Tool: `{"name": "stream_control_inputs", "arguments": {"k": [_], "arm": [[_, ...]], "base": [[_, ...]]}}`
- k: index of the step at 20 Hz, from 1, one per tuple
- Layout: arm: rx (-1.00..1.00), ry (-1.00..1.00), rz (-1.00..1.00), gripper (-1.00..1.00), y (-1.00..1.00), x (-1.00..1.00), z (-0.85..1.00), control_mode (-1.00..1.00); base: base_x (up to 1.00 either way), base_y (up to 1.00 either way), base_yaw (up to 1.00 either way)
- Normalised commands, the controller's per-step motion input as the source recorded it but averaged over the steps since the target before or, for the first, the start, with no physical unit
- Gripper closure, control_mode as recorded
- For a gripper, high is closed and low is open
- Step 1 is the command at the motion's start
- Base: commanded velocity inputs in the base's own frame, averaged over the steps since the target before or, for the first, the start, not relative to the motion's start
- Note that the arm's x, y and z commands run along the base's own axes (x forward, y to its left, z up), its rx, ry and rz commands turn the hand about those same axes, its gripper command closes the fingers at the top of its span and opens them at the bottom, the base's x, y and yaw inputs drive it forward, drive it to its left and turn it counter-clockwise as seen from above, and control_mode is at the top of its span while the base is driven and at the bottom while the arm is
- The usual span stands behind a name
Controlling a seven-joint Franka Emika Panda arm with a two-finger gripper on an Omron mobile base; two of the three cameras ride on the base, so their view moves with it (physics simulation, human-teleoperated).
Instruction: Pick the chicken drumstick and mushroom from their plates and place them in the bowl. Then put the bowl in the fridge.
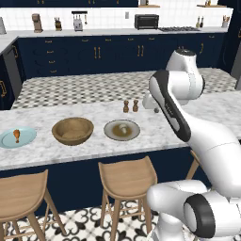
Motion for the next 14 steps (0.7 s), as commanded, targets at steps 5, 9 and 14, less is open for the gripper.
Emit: {"name": "stream_control_inputs", "arguments": {"k": [5, 9, 14], "arm": [[0.00, 0.00, 0.00, -1.00, 0.01, -0.35, -0.08, -1.00], [0.03, 0.05, 0.00, -1.00, 0.06, -0.37, -0.35, -1.00], [0.01, 0.06, 0.00, -1.00, 0.28, 0.44, -0.71, -1.00]], "base": [[0.00, 0.00, 0.00], [0.00, 0.00, 0.00], [0.00, 0.00, 0.00]]}}
